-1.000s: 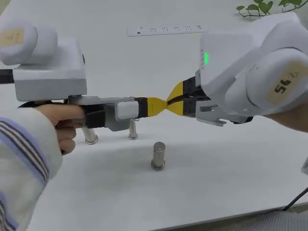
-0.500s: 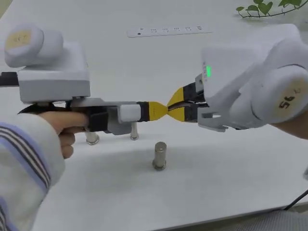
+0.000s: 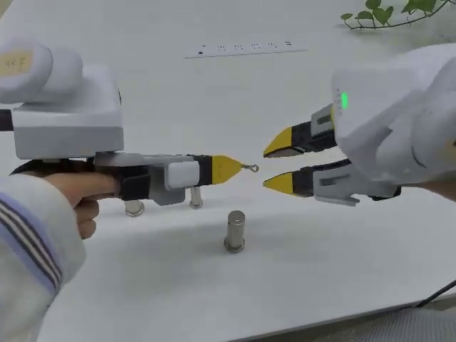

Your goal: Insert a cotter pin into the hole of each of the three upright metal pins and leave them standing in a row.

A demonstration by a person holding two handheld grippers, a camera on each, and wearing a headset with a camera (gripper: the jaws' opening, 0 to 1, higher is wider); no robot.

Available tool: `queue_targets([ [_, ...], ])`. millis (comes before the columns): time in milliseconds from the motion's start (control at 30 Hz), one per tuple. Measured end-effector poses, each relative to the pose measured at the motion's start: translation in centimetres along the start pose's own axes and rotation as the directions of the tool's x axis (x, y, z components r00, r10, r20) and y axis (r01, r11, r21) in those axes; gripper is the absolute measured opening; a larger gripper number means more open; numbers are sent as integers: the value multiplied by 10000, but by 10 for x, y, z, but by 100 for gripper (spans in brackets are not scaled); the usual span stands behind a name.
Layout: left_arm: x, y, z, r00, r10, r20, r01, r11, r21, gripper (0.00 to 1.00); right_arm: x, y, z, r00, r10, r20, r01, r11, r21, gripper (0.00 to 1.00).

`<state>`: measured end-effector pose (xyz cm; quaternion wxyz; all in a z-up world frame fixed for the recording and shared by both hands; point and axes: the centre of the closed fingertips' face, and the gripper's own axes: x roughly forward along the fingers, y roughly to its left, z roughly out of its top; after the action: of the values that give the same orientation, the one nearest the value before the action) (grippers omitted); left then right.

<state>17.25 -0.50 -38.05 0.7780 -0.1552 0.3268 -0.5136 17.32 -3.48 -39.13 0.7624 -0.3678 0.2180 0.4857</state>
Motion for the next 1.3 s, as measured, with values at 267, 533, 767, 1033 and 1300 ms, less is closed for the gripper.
queue_targets([
  [267, -6, -1, 3, 9998, -198, -57, 205, 9516, 3067, 0, -3, 6, 6, 9892, 802, 1229, -1103, 9589, 2614, 23],
  [533, -8, -11, -3, 9983, -443, -391, 566, 9061, 4193, 0, -1, 14, 17, 9709, 1186, 2080, -1904, 9092, 3702, 22],
  [767, -8, -26, -4, 9953, -891, -380, 962, 8649, 4926, 0, 0, 19, 18, 9652, 1440, 2184, -2193, 9006, 3754, 14],
  [1033, -7, -29, -7, 9928, -1057, -568, 1197, 8377, 5329, 0, -1, 29, 19, 9565, 1802, 2293, -2565, 8940, 3674, 3],
  [1300, -7, -31, -16, 9897, -1104, -909, 1423, 8249, 5470, 0, -3, 39, 18, 9548, 2060, 2141, -2703, 9015, 3379, 0],
])
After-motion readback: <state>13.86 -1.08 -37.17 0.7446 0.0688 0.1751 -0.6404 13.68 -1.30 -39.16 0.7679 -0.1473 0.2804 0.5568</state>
